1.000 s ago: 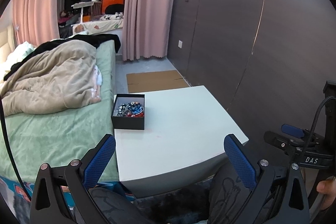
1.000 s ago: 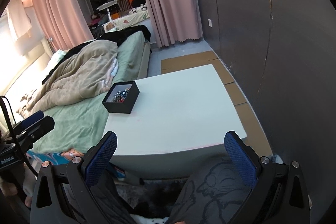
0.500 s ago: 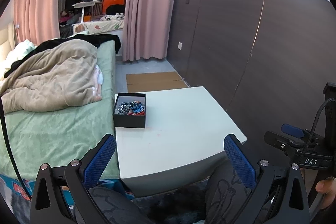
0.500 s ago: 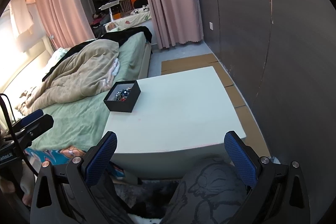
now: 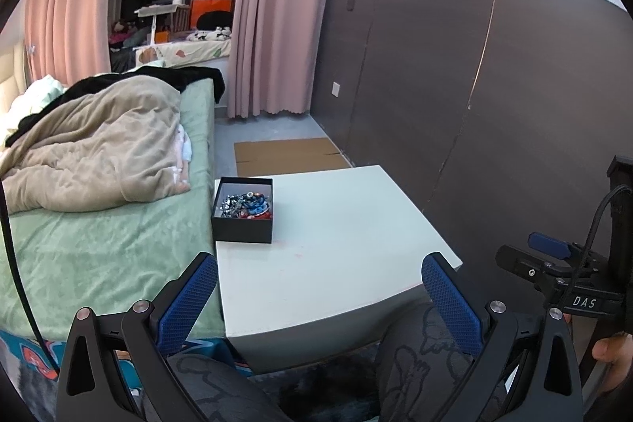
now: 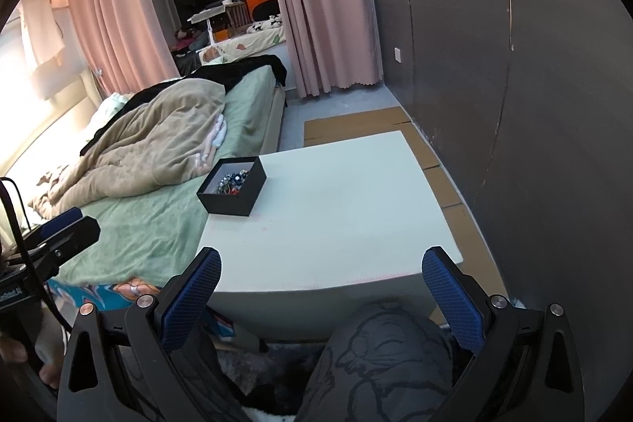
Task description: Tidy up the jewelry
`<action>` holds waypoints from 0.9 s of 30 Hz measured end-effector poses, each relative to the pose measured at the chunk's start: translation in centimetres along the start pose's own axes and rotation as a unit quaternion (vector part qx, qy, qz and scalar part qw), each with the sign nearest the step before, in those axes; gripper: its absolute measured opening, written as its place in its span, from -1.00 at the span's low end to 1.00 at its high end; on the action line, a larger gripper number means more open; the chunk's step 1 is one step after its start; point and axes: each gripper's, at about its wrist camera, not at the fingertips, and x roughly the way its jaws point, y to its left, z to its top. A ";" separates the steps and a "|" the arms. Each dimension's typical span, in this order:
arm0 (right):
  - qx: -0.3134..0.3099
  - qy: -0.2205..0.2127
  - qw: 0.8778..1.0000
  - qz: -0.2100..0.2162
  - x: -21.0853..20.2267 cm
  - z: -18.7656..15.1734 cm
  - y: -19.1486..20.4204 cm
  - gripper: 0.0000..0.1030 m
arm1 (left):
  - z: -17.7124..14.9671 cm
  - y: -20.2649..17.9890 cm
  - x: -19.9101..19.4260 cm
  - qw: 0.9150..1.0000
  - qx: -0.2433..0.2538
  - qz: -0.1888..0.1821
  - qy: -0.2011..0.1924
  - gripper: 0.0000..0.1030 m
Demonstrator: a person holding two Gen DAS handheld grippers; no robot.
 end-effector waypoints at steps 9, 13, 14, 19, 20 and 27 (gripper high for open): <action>0.003 0.000 1.000 0.000 -0.1 0.0 -0.2 0.99 | 0.0 0.5 0.0 1.000 -0.007 -0.003 -0.002 0.99; 0.002 0.006 1.000 0.003 0.2 0.1 -0.3 0.99 | -0.1 0.8 0.0 1.000 -0.009 -0.002 -0.001 0.99; 0.002 0.007 1.000 0.001 0.2 0.1 -0.3 0.99 | -0.1 0.8 0.0 1.000 -0.009 -0.002 -0.001 0.99; 0.002 0.006 1.000 0.001 0.2 0.1 -0.2 0.99 | -0.1 0.9 -0.1 1.000 -0.010 -0.003 -0.002 0.99; 0.002 0.007 1.000 0.001 0.2 0.1 -0.2 0.99 | -0.1 0.9 -0.1 1.000 -0.010 -0.002 -0.002 0.99; 0.002 0.007 1.000 0.001 0.2 0.1 -0.2 0.99 | -0.1 1.0 -0.1 1.000 -0.010 -0.003 -0.002 0.99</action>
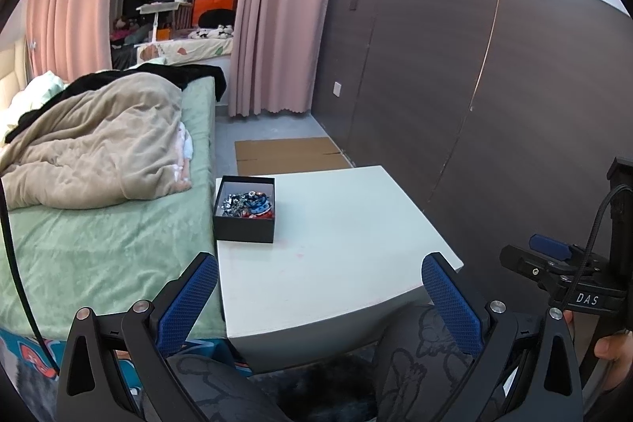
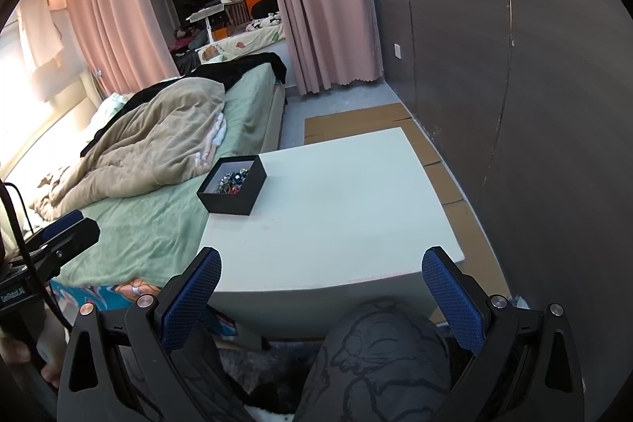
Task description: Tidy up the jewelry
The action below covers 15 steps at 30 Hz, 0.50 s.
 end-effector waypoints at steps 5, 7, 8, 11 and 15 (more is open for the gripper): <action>0.000 0.001 1.000 0.000 0.0 0.0 0.1 0.99 | 0.1 0.0 0.1 1.000 0.001 0.000 0.001 0.99; 0.000 0.002 1.000 0.001 0.1 -0.1 0.1 0.99 | 0.1 0.0 0.1 1.000 0.006 0.002 0.000 0.99; 0.000 0.002 1.000 0.002 0.0 -0.1 0.1 0.99 | 0.1 -0.1 0.2 1.000 0.007 0.003 -0.001 0.99; 0.001 0.001 1.000 0.001 0.0 -0.2 0.1 0.99 | -0.1 -0.2 0.3 1.000 0.010 0.007 -0.002 0.99; -0.002 -0.004 1.000 -0.002 -0.1 -0.2 0.2 0.99 | -0.2 0.1 0.7 1.000 0.009 0.016 -0.001 0.99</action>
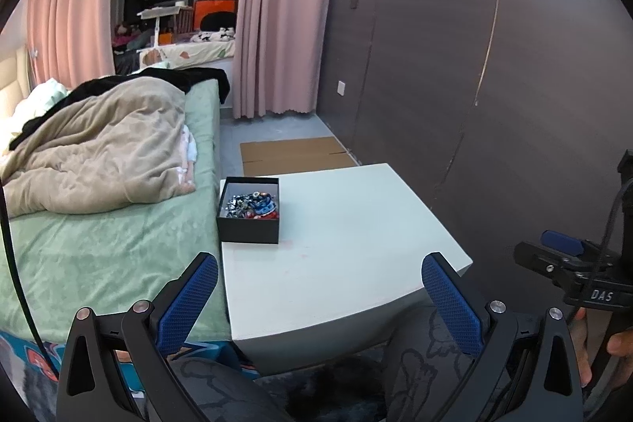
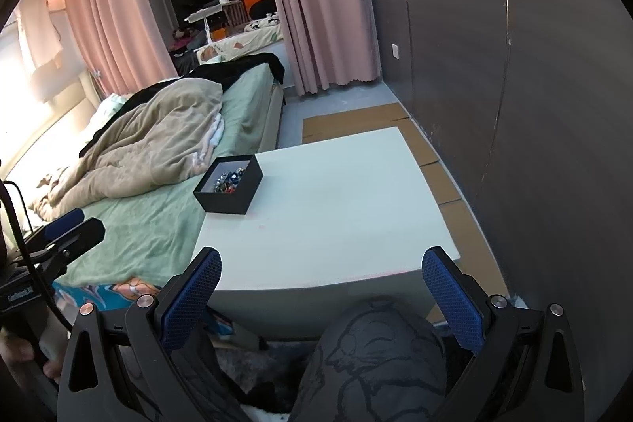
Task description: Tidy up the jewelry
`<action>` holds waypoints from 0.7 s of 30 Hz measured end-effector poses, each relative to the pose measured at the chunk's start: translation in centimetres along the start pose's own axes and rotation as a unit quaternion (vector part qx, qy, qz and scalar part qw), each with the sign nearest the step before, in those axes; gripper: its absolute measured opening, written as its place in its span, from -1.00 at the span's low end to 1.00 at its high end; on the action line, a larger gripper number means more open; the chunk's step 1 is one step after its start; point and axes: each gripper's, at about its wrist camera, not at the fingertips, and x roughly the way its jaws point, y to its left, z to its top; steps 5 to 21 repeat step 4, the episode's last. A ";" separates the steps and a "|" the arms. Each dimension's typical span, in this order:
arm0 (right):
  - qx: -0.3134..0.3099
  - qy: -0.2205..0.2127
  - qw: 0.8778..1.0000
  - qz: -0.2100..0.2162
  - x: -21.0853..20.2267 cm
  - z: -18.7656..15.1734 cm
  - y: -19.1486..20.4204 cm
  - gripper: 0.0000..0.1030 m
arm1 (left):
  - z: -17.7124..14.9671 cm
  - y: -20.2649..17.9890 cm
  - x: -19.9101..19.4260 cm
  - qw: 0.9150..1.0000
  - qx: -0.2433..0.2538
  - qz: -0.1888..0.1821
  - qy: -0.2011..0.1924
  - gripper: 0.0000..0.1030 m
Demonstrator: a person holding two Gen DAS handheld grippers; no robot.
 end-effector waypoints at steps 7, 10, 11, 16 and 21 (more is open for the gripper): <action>-0.003 -0.001 1.000 0.002 0.0 0.0 0.2 0.99 | -0.3 0.3 0.2 1.000 -0.003 0.007 0.003 0.99; -0.003 -0.001 1.000 0.002 0.0 0.0 0.2 0.99 | -0.3 0.3 0.2 1.000 -0.003 0.007 0.003 0.99; -0.003 -0.001 1.000 0.002 0.0 0.0 0.2 0.99 | -0.3 0.3 0.2 1.000 -0.003 0.007 0.003 0.99; -0.003 -0.001 1.000 0.002 0.0 0.0 0.2 0.99 | -0.3 0.3 0.2 1.000 -0.003 0.007 0.003 0.99; -0.003 -0.001 1.000 0.002 0.0 0.0 0.2 0.99 | -0.3 0.3 0.2 1.000 -0.003 0.007 0.003 0.99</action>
